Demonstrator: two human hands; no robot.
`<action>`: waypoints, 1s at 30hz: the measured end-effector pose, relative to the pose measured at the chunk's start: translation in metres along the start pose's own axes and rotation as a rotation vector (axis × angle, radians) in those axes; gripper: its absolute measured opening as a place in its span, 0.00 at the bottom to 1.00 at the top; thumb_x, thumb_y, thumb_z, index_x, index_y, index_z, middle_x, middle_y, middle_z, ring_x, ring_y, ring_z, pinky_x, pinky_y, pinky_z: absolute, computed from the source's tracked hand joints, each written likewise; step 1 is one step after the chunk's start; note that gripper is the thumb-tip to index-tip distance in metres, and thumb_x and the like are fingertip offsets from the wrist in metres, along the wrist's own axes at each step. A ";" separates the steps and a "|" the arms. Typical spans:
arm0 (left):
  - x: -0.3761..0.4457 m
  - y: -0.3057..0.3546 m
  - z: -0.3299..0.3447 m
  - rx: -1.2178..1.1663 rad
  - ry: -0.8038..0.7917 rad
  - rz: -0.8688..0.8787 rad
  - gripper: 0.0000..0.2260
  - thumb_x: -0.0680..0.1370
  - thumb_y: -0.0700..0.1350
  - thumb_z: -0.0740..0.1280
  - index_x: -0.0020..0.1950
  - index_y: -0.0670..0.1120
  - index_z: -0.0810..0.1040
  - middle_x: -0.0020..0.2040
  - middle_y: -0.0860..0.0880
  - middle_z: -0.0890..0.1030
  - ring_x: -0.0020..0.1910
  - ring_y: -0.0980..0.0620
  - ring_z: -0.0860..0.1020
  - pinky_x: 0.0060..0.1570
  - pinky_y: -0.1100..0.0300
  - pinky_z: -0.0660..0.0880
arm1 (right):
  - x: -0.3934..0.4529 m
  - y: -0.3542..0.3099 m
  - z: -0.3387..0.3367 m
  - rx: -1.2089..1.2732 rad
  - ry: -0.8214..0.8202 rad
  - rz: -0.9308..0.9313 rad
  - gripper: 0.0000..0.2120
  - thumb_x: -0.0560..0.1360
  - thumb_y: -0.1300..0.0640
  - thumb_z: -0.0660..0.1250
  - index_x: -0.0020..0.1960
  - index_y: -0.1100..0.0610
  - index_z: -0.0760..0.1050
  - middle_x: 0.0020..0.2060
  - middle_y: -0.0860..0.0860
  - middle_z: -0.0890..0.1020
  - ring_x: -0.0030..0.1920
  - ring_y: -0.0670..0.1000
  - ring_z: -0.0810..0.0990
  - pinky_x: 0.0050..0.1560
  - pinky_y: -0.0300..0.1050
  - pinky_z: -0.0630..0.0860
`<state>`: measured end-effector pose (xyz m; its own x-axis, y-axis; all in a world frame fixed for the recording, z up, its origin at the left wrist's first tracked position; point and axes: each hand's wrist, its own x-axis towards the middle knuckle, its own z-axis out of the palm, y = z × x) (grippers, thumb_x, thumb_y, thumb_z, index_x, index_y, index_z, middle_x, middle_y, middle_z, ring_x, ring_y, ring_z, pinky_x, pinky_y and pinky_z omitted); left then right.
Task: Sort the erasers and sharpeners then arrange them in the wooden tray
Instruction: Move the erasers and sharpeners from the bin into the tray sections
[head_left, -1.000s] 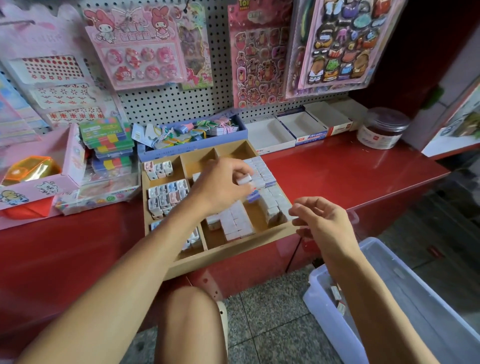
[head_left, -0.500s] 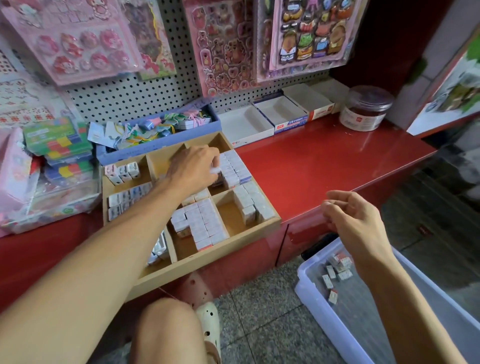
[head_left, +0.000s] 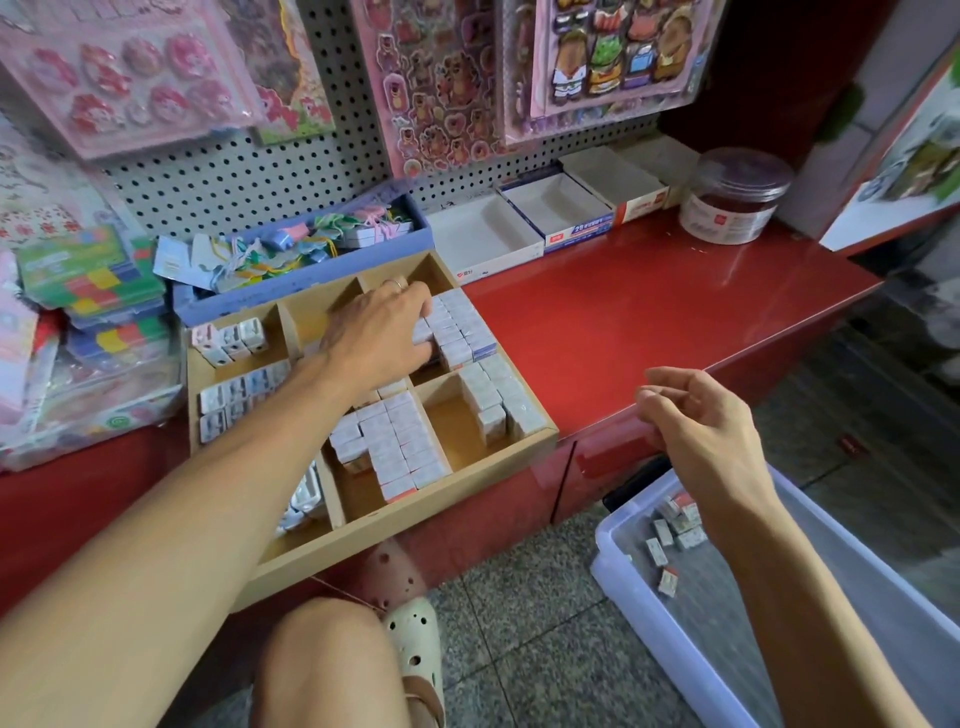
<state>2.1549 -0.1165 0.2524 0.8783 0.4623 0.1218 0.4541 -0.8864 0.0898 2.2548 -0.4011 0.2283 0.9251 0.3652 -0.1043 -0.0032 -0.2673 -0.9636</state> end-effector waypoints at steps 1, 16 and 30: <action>0.000 0.001 -0.002 0.008 -0.016 -0.001 0.14 0.75 0.49 0.70 0.58 0.48 0.73 0.58 0.46 0.75 0.54 0.45 0.77 0.46 0.52 0.74 | -0.001 0.000 -0.001 0.000 0.003 -0.002 0.09 0.77 0.61 0.68 0.55 0.52 0.80 0.46 0.49 0.85 0.38 0.41 0.80 0.41 0.39 0.77; -0.082 0.074 -0.040 -0.681 0.004 -0.158 0.07 0.75 0.48 0.73 0.50 0.50 0.80 0.43 0.54 0.80 0.39 0.58 0.77 0.44 0.65 0.74 | -0.053 0.011 -0.084 -0.071 0.050 -0.067 0.07 0.79 0.59 0.68 0.53 0.49 0.79 0.48 0.47 0.84 0.48 0.47 0.82 0.46 0.44 0.78; -0.186 0.230 0.031 -1.104 -0.229 -0.206 0.04 0.77 0.39 0.69 0.49 0.47 0.81 0.40 0.49 0.82 0.43 0.50 0.82 0.37 0.62 0.77 | -0.136 0.083 -0.194 -0.126 0.174 -0.026 0.08 0.78 0.58 0.68 0.55 0.49 0.76 0.49 0.40 0.81 0.48 0.40 0.80 0.45 0.36 0.74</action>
<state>2.1008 -0.4075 0.2194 0.8604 0.4809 -0.1685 0.3131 -0.2380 0.9194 2.2022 -0.6456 0.2102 0.9758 0.2171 -0.0256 0.0588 -0.3737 -0.9257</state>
